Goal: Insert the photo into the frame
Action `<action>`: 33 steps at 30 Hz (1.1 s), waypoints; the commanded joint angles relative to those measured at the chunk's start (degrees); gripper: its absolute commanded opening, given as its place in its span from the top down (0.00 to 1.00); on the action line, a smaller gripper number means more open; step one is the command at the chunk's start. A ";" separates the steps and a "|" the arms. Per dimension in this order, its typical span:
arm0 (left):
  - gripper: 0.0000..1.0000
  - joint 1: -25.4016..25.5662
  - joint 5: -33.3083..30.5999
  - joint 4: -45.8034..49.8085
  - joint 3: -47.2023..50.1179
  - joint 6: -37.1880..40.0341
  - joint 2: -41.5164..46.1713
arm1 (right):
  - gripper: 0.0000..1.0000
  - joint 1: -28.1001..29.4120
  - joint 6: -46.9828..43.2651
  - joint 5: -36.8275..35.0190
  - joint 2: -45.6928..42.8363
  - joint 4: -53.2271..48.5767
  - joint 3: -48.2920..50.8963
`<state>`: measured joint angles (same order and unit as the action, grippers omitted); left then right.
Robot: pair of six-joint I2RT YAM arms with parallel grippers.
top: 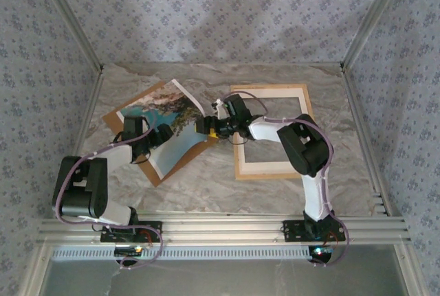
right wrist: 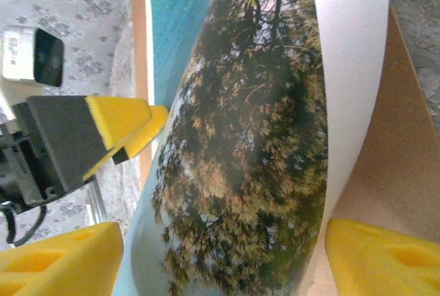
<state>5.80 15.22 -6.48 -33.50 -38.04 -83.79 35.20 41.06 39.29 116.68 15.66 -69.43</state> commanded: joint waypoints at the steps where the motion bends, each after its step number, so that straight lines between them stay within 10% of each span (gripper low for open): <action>1: 0.08 0.88 2.77 3.67 0.54 -1.07 -1.99 | 0.20 -0.37 1.83 2.77 -3.20 9.30 2.73; 22: 0.08 1.05 2.71 3.49 0.76 -0.97 -2.67 | 0.17 -2.22 2.98 8.95 -4.02 31.72 10.48; 33: 0.08 1.31 2.83 3.49 0.64 -0.96 -2.39 | 0.16 -0.58 1.23 6.37 -2.48 21.56 6.40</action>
<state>6.02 15.44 -6.96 -33.61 -38.04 -84.14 33.91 43.07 46.72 114.74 40.80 -60.36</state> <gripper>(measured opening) 0.920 0.834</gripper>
